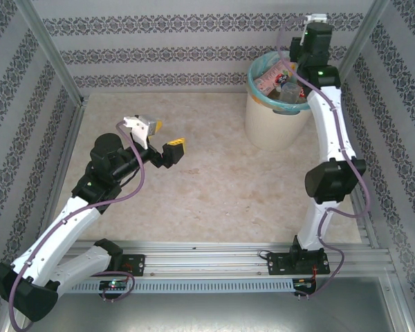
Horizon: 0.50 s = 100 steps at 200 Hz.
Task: Put the plastic bottles in the bin
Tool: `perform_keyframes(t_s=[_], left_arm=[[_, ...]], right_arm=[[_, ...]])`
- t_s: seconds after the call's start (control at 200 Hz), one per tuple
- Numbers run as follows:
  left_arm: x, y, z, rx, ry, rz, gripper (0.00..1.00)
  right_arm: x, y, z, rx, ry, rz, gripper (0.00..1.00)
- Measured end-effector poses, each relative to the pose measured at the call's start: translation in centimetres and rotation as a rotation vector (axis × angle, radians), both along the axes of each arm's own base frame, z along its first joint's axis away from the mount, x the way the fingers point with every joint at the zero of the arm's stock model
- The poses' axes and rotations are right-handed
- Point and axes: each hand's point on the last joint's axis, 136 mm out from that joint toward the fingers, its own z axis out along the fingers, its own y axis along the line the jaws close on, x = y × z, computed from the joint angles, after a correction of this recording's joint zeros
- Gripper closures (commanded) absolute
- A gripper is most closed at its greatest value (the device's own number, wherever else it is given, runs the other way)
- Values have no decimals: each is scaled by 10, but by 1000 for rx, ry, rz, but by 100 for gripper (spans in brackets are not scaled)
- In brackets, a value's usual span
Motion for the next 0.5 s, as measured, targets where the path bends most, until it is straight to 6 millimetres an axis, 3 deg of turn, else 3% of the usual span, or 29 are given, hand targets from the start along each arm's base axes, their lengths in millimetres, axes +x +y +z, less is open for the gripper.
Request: perform_keyframes(t_s=[0.1,0.175,0.43,0.5], left_arm=[[1,1,-4,4,7,6,0],[2,0,-6,6,12,6,0],[8,-2,-15,18,33,10,0],[12,-4,-17,20,38,11,0]], right_arm=[[5,5,-17,-10,36,-4,49],[9,5,-19,-10,37,-10,51],[31,-2,29,12,-115,-67,56],[33,-7,34,7,-138,-100,57]])
